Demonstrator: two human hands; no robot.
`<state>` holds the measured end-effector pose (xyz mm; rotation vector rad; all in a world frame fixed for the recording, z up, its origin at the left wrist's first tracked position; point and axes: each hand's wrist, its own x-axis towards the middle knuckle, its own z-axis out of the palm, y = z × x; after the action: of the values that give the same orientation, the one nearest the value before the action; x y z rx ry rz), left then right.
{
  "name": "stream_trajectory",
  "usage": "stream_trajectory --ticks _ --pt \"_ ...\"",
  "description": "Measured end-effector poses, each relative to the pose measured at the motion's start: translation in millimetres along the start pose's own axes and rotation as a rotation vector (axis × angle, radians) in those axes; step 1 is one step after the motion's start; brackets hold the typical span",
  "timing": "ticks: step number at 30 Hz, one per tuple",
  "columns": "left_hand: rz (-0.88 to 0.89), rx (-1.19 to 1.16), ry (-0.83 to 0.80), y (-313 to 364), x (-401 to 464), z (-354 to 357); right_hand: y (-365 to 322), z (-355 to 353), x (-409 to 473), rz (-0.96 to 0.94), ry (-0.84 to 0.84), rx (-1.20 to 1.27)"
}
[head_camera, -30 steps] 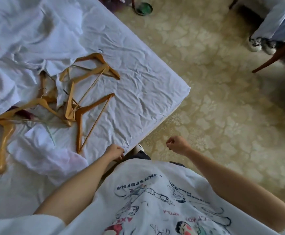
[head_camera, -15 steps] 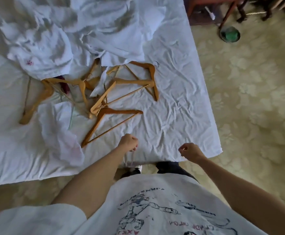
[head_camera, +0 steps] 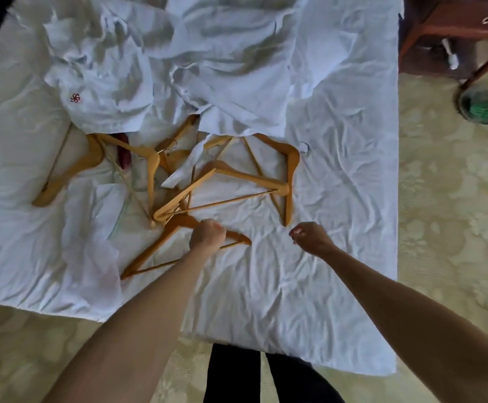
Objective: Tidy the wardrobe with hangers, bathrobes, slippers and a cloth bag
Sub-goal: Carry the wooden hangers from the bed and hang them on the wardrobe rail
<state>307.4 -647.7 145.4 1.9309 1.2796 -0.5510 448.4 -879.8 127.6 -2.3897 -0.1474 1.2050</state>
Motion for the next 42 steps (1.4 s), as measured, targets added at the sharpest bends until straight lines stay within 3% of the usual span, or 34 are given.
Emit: stream_trajectory --ticks 7,10,15,19,23,27,35,42 --pt "-0.032 0.02 0.209 14 145 -11 -23 0 136 0.067 0.119 -0.027" --pt "-0.067 0.181 0.258 14 190 -9 -24 8 176 0.118 0.238 0.002" --pt "-0.03 0.365 0.337 11 243 0 -27 33 221 0.147 0.282 -0.024" --pt "-0.043 0.215 0.187 -5 256 -4 -24 31 230 0.185 0.361 0.114" --pt "-0.123 -0.093 0.077 -19 230 -8 -27 18 197 0.186 0.454 0.258" --pt "-0.15 -0.447 0.012 -12 179 -13 -42 8 136 0.119 0.446 0.401" --pt "-0.019 -0.637 -0.117 -3 34 -41 -70 -3 22 -0.023 0.29 0.663" --pt "0.033 -0.793 -0.014 -12 -103 -48 -74 -10 -64 -0.247 0.132 0.5"
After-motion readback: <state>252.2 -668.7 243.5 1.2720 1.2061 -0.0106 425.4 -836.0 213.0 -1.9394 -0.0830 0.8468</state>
